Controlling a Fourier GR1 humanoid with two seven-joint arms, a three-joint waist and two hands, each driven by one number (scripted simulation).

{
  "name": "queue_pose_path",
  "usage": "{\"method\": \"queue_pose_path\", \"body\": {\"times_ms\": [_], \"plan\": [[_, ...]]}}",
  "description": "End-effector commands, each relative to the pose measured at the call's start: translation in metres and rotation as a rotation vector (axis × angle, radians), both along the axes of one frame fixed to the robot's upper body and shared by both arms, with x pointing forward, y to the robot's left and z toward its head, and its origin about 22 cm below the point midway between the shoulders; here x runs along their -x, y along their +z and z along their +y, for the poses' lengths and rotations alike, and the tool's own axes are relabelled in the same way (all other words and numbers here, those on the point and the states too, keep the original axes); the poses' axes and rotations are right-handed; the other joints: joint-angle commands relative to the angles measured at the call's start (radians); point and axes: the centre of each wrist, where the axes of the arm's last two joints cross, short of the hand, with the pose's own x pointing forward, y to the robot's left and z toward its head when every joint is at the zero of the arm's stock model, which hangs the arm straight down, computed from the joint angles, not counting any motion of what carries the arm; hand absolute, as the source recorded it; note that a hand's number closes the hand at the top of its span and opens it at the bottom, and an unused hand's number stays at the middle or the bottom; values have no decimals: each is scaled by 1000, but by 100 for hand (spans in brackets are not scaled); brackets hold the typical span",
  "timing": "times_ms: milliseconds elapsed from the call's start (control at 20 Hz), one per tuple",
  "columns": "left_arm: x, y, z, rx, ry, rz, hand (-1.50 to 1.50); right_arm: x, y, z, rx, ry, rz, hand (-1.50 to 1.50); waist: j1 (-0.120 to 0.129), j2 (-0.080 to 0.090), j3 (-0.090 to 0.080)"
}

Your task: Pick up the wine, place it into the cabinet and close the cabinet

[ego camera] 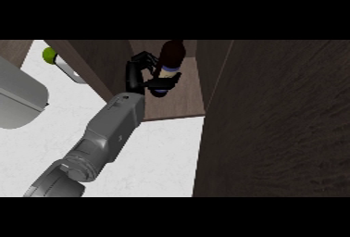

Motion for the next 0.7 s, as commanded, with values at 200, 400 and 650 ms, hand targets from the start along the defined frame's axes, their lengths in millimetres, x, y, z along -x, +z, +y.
{"method": "queue_pose_path", "body": {"times_ms": [200,400,650], "plan": [[21,-36,9,202,-14,67,150,6,-3,-2,-30,37,-15,-150,-29,8,-1],[17,-29,5,263,-31,96,150,7,3,1,-4,63,1,-150,-48,3,-2],[32,-52,16,285,-29,83,150,5,-3,7,-16,68,5,-150,-47,1,-3]]}}
